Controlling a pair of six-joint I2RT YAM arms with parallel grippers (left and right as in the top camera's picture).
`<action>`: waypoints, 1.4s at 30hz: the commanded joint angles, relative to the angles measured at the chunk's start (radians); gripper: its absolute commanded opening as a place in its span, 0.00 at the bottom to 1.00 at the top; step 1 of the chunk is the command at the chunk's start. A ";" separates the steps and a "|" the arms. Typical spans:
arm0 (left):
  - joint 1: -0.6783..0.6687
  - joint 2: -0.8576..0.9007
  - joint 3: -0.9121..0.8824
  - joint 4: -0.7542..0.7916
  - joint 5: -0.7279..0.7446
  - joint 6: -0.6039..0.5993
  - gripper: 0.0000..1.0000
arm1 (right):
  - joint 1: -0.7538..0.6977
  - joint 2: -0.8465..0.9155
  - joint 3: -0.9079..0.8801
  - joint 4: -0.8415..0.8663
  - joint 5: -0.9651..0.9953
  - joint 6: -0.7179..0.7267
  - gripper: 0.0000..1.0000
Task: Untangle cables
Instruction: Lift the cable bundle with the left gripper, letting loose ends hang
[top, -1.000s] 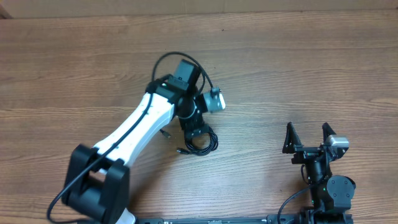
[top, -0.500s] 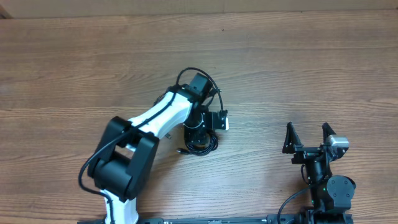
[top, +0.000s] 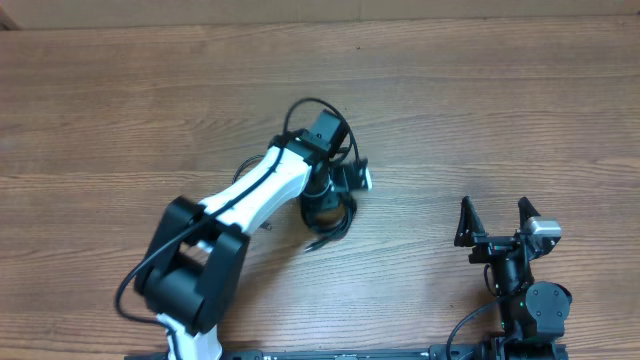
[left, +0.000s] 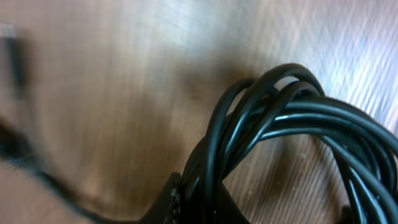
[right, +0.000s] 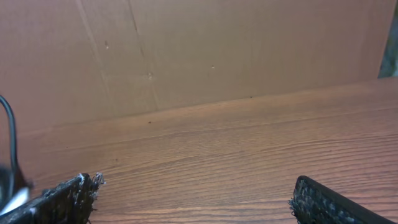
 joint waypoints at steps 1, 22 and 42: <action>0.016 -0.127 0.064 0.002 -0.028 -0.441 0.04 | 0.002 -0.011 -0.011 0.003 0.006 -0.007 1.00; 0.100 -0.166 0.062 -0.144 -0.181 -1.671 0.86 | 0.002 -0.011 -0.011 0.003 0.006 -0.008 1.00; 0.096 -0.016 0.061 -0.016 -0.013 -1.624 0.59 | 0.002 -0.011 -0.011 0.003 0.006 -0.008 1.00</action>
